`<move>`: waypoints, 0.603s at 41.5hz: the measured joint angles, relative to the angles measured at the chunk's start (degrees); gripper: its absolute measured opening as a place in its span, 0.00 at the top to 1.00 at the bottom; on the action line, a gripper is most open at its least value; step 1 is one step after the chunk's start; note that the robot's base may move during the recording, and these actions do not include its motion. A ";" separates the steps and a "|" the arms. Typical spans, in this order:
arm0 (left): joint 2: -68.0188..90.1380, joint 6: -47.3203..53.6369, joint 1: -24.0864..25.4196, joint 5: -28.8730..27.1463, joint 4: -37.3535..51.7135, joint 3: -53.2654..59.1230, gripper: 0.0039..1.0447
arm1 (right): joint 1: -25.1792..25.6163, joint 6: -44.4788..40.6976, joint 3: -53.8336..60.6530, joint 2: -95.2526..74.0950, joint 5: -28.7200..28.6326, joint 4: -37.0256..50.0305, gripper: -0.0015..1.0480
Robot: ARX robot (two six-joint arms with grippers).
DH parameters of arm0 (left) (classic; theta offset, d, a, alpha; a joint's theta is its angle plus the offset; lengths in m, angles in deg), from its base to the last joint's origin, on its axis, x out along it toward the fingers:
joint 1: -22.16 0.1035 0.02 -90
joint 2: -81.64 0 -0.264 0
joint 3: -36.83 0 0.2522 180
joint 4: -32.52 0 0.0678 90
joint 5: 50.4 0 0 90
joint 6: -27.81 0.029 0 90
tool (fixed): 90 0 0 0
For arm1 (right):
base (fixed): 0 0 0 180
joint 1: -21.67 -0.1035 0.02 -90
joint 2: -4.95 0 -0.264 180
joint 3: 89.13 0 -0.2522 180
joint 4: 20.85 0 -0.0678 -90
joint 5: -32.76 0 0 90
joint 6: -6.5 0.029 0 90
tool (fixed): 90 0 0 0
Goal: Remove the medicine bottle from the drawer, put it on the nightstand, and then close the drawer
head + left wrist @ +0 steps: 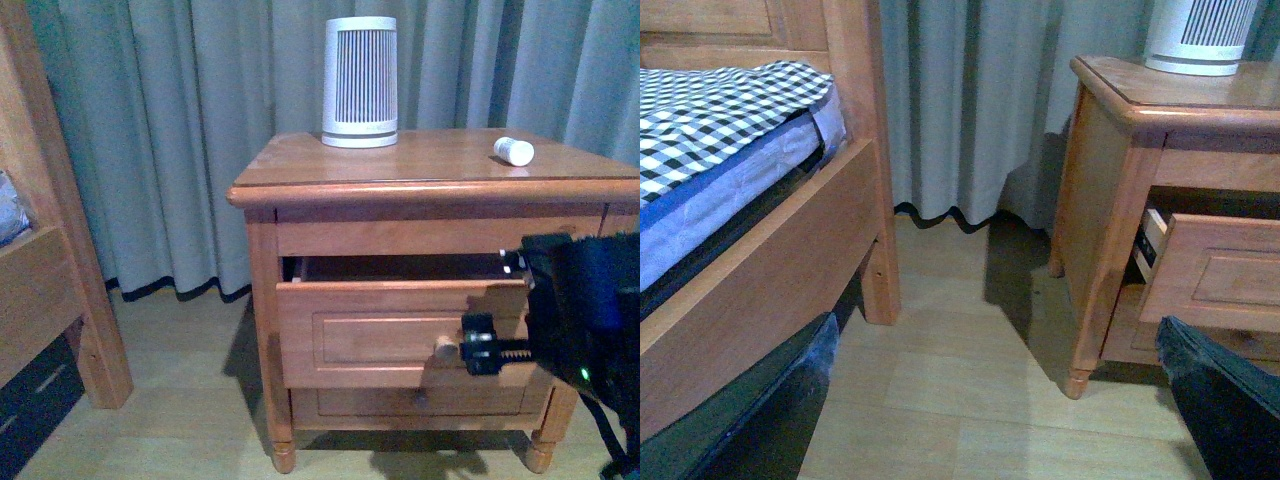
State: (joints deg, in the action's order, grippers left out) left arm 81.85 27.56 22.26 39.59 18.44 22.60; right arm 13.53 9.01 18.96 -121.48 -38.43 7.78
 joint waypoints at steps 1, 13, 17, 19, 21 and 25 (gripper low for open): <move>0.00 0.00 0.00 0.00 0.00 0.00 0.06 | 0.13 -0.35 -1.33 -0.37 0.02 -0.31 0.07; 0.00 0.00 0.00 0.00 0.00 0.00 0.06 | 1.60 -3.08 -13.57 -4.11 -0.68 -5.81 0.07; 0.00 0.00 0.00 0.00 0.00 0.00 0.06 | 2.01 -3.96 -15.85 -5.20 -0.96 -6.97 0.07; 0.00 0.00 0.00 0.00 0.00 0.00 0.06 | 2.16 -4.24 -16.41 -5.40 -1.20 -7.63 0.07; 0.00 0.00 0.00 0.00 0.00 0.00 0.06 | 2.36 -4.35 -17.09 -5.64 -1.38 -8.52 0.07; 0.00 0.00 0.00 0.00 0.00 0.00 0.06 | 2.71 -4.42 -17.55 -5.86 -1.60 -9.20 0.07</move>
State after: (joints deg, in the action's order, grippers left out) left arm 81.85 27.56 22.26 39.59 18.44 22.60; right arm 16.24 4.59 1.40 -127.34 -40.03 -1.42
